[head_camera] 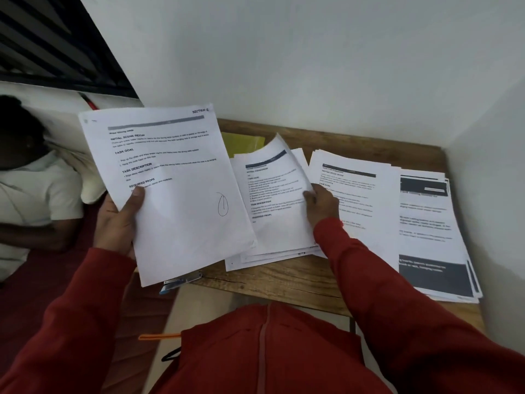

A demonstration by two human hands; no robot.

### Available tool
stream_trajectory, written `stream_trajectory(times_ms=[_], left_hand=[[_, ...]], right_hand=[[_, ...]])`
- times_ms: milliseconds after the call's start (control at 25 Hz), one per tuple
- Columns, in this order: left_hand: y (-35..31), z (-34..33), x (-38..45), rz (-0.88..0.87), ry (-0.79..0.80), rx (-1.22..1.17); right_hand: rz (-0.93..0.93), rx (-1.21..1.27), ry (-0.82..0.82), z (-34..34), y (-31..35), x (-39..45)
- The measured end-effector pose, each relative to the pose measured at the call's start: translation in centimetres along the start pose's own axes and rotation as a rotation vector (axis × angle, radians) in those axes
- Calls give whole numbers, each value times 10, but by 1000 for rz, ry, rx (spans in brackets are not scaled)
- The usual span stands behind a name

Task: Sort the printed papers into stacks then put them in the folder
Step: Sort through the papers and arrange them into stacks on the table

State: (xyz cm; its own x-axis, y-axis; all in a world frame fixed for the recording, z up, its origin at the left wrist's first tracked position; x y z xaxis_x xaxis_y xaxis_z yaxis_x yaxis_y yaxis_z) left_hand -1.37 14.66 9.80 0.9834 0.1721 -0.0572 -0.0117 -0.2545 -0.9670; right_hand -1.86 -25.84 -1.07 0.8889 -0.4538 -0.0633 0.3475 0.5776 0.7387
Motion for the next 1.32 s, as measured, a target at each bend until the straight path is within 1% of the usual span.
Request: stream_trajectory(times_ms=[40, 80, 240, 320, 360, 440, 520, 600, 640, 720, 800, 920, 960, 1040, 1080, 1240, 1320], left_hand=[[0, 0, -1, 1, 2, -5], [1, 1, 0, 2, 3, -8], [9, 0, 1, 23, -10, 6], [14, -5, 2, 34, 0, 7], [16, -8, 3, 42, 11, 4], [19, -16, 4, 51, 30, 3], [23, -23, 5, 54, 45, 18], [26, -28, 7, 63, 60, 30], [28, -30, 8, 70, 68, 31], [29, -32, 9, 79, 76, 35], [30, -32, 10, 84, 76, 29], [31, -29, 10, 91, 60, 21], [31, -28, 10, 92, 55, 21], [31, -26, 10, 96, 54, 23], [31, -25, 11, 97, 57, 22], [28, -26, 10, 81, 60, 25], [27, -27, 8, 71, 54, 25]], right_hand=[[-8, -3, 18, -4, -3, 1], [-17, -3, -2, 0, -7, 2], [-15, -16, -260, 63, -29, 7], [-67, -139, -340, 98, -52, 5], [-145, -245, -339, 110, -65, 3], [-337, -445, -256, 122, -89, -5], [-449, -510, -137, 121, -105, -13], [-484, -488, -63, 115, -117, -17], [-497, -455, -60, 115, -122, -18], [-535, -345, -103, 120, -127, -18], [-539, -241, -185, 129, -130, -17], [-450, -96, -305, 145, -124, -19], [-405, -110, -353, 153, -116, -20], [-286, -241, -467, 172, -89, -22], [-217, -262, -525, 181, -75, -22], [130, -69, -788, 206, -11, -29], [206, 21, -857, 207, 10, -32]])
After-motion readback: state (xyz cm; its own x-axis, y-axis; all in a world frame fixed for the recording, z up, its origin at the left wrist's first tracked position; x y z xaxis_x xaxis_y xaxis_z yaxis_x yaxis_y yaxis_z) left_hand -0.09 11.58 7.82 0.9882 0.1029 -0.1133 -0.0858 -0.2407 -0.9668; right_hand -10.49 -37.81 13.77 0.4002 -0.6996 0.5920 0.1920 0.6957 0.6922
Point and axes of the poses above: each hand's wrist, its own x-axis towards the middle knuckle, its own z-axis out of the back of the hand, y = z × x, the point moved 8 cm from there along x, towards the middle knuckle, and after that the axes turned 5 degrees about -x, right-handed, at the moved point
